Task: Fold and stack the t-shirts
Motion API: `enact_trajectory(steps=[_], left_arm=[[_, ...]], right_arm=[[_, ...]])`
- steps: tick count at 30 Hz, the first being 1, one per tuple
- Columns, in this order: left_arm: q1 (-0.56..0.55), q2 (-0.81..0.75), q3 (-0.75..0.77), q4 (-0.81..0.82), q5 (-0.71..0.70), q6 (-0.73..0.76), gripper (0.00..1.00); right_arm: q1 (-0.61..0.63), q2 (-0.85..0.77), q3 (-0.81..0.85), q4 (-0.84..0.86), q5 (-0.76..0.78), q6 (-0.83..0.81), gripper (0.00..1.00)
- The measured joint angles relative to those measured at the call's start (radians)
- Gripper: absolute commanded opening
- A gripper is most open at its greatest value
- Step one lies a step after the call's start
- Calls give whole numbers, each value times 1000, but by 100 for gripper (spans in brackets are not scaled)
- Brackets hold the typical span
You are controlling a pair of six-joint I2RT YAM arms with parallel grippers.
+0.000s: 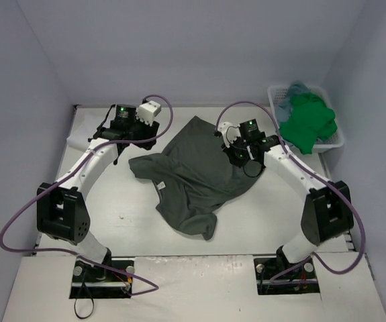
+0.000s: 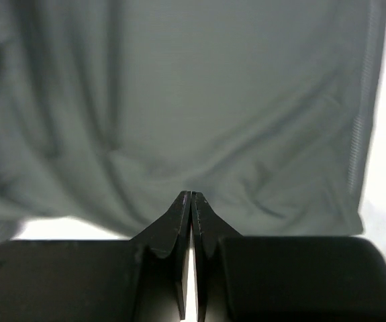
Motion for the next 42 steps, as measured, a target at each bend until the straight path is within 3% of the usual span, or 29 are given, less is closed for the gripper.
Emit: enact_trajectory(steps=[8, 21, 30, 42], left_arm=[[-5, -34, -35, -16, 233, -62, 35], [-5, -313, -259, -51, 372, -72, 27], [-8, -310, -341, -97, 412, -52, 25], [-71, -218, -341, -93, 399, -45, 22]], right_arm=[[-69, 312, 213, 61, -8, -17, 0], [-70, 816, 768, 80, -112, -4, 0], [-57, 983, 987, 83, -157, 34, 0], [-40, 1027, 1015, 99, -142, 52, 0]])
